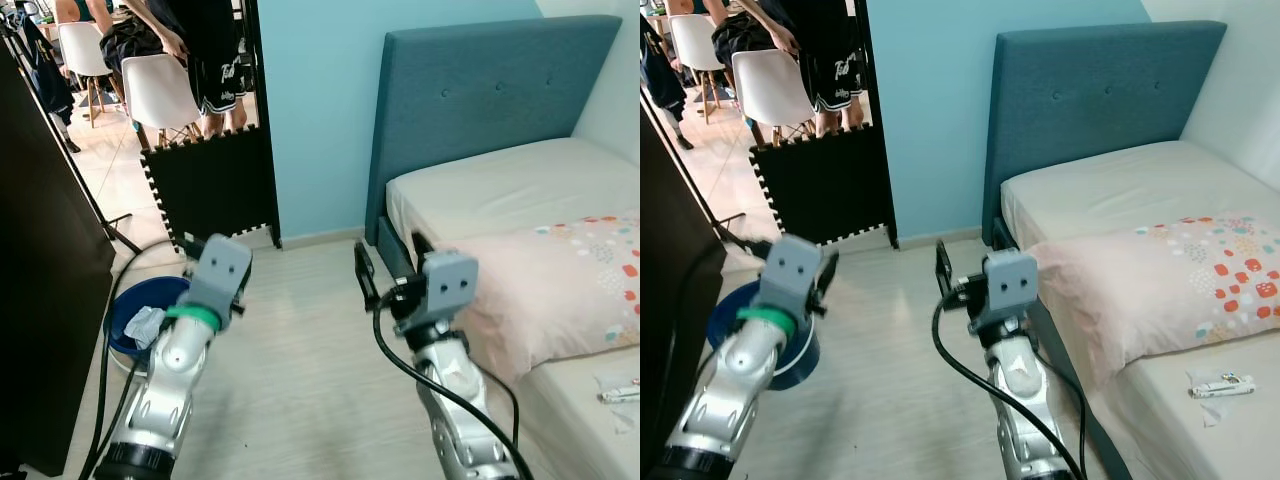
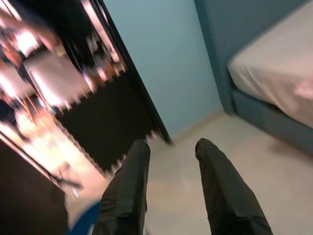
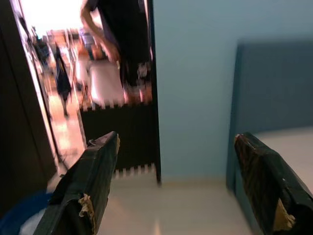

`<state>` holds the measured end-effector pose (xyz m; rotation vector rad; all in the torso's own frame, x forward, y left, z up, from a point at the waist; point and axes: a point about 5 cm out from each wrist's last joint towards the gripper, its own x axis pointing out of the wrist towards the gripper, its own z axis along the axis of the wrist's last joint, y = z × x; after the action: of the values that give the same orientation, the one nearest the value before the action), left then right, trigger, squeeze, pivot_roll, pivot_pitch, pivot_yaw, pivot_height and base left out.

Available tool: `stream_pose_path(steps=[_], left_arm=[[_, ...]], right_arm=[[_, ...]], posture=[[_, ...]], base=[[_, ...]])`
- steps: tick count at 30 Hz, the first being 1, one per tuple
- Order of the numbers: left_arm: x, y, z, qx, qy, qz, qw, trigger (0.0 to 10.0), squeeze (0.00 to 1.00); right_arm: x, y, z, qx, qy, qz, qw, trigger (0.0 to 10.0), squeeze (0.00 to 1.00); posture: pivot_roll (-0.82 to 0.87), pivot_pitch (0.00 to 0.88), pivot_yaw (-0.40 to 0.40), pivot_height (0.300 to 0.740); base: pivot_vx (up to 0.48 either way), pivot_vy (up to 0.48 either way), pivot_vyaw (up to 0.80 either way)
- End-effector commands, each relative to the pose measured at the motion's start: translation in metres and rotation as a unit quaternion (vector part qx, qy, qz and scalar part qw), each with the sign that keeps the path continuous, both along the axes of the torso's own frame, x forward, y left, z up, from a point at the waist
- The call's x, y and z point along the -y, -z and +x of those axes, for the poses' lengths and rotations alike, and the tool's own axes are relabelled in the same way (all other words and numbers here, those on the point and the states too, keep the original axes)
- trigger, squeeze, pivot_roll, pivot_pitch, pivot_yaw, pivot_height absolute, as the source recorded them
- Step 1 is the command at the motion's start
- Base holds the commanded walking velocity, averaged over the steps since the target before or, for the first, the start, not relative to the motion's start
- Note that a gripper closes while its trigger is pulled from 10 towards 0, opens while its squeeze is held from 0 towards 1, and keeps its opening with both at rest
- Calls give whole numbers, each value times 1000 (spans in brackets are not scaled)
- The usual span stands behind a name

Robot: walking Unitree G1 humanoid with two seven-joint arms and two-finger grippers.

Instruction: Clean up the room

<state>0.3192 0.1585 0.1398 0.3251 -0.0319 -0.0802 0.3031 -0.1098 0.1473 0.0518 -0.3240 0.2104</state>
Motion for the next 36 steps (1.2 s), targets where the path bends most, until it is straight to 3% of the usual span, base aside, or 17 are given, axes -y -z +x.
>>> stream_pose_path(steps=[1, 4, 9, 13, 16, 17, 18, 19, 21, 22, 23, 24, 27, 29, 30, 31, 36], left_arm=[[-4, 39, -15, -104, -14, -27, 994, 10000, 0], [-4, 46, -20, -128, -14, -43, 991, 10000, 0], [-5, 32, -7, -96, -22, -47, 994, 10000, 0], [-2, 11, -1, -40, -13, -34, 999, 10000, 0], [-6, -31, 0, 86, -35, -4, 996, 10000, 0], [-6, -31, 0, 86, -35, -4, 996, 10000, 0], [-10, -78, -1, 216, -59, 33, 974, 10000, 51], [-12, -99, -1, 263, -67, 43, 962, 10000, 184], [-12, -111, -1, 288, -72, 48, 954, 10000, 184], [-13, -125, 0, 316, -73, 54, 944, 10000, 906], [-13, -125, 0, 316, -73, 54, 944, 10000, 906], [-12, -142, 0, 348, -72, 57, 933, 10000, 1000], [-10, -164, -1, 384, -65, 55, 920, 10000, 1000], [-9, -169, -2, 390, -59, 56, 917, 10000, 1000], [-7, -170, -4, 391, -52, 54, 918, 10000, 388], [-6, -170, -4, 390, -47, 53, 918, 10000, 0], [0, -168, -6, 395, -35, 51, 917, 10000, 0]], right_arm=[[4, 41, -9, -90, 12, 7, 996, 10000, 0], [7, 45, -11, -99, 15, 7, 995, 10000, 0], [7, 37, -5, -82, 19, 8, 996, 10000, 0], [7, 31, -4, -66, 19, 6, 998, 10000, 0], [9, 30, -6, -60, 24, 9, 998, 10000, 0], [9, 30, -6, -60, 24, 9, 998, 10000, 0], [10, 32, -8, -61, 26, 11, 998, 10000, 0], [9, 33, -8, -62, 26, 11, 998, 10000, 0], [9, 33, -8, -62, 26, 11, 998, 10000, 0], [8, 32, -8, -60, 24, 12, 998, 10000, 0], [8, 32, -8, -60, 24, 12, 998, 10000, 0], [7, 30, -6, -57, 22, 11, 998, 10000, 0], [7, 27, -5, -52, 20, 11, 998, 10000, 0], [8, 27, -5, -52, 21, 10, 998, 10000, 0], [9, 27, -5, -52, 23, 10, 998, 10000, 0], [9, 28, -5, -52, 24, 10, 998, 10000, 0], [7, 27, -6, -50, 26, 13, 998, 10000, 0]], posture=[[-74, 0, 122, 716], [-75, 0, 122, 716], [-90, 0, 122, 716], [-91, 0, 126, 716], [-93, 0, 132, 716], [-93, 0, 132, 716], [-88, 0, 129, 716], [-90, 0, 128, 716], [-91, 0, 127, 716], [-93, 0, 126, 716], [-93, 0, 126, 716], [-93, 0, 123, 716], [-90, 0, 125, 716], [-88, 0, 126, 716], [-87, 0, 128, 716], [-87, 0, 128, 716], [-89, 0, 128, 716]], base=[[0, 0, 0], [0, 0, 0], [0, 0, 0], [0, 0, 0], [0, 0, 0], [0, 0, 0], [0, 0, 0], [0, 0, 0], [0, 0, 0], [0, 0, 0], [0, 0, 0], [0, 0, 0], [0, 0, 0], [0, 0, 0], [0, 0, 0], [0, 0, 0], [0, 0, 0]])
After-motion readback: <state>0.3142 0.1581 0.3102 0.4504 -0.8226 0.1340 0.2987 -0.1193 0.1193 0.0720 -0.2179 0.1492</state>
